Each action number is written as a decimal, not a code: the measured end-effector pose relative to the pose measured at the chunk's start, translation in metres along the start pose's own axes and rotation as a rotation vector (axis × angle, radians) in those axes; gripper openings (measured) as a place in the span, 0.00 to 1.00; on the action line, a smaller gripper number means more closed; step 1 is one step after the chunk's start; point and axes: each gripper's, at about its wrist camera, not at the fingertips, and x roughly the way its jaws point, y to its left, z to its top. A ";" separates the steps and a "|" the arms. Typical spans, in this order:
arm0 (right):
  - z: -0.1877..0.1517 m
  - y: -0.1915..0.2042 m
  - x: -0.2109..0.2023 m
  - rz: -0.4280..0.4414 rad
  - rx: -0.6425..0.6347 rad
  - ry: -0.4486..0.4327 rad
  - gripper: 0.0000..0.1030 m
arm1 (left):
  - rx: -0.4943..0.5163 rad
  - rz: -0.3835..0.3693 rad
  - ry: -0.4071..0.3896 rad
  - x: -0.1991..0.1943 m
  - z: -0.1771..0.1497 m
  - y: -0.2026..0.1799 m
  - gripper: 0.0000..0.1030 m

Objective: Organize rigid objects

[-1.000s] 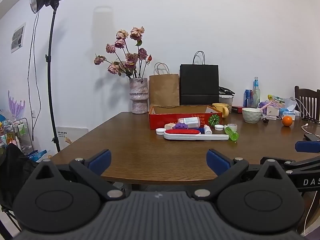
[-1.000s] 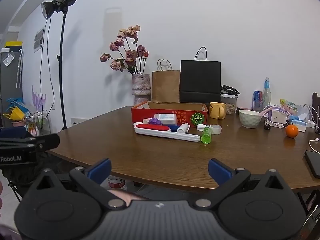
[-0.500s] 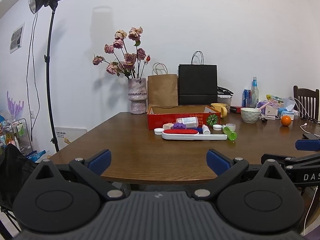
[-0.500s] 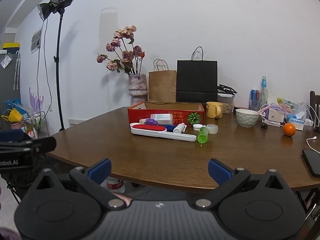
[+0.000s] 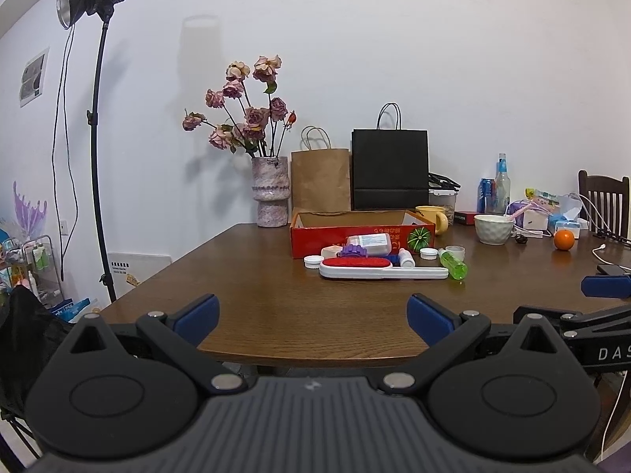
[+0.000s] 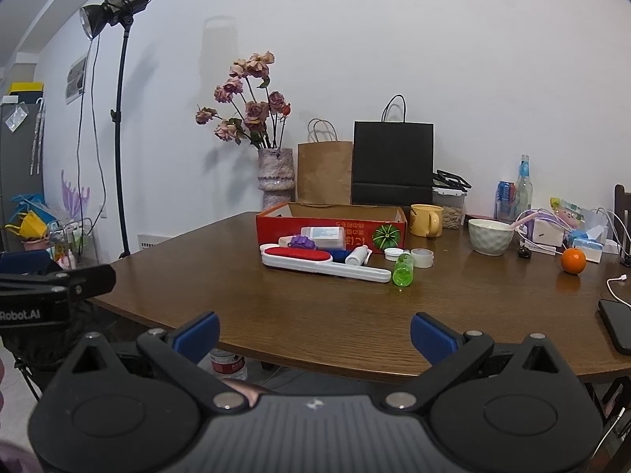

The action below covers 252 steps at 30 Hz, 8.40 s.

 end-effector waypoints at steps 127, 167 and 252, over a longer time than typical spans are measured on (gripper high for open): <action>0.058 -0.144 0.353 0.007 0.177 0.349 0.22 | -0.133 -0.296 0.425 0.406 0.036 0.018 0.62; 0.055 -0.090 0.211 0.087 0.224 0.047 0.11 | -0.224 -0.126 -0.083 0.192 0.052 0.033 0.37; 0.218 -0.164 0.614 0.040 0.081 0.519 0.49 | -0.103 -0.067 0.559 0.637 0.173 0.033 0.78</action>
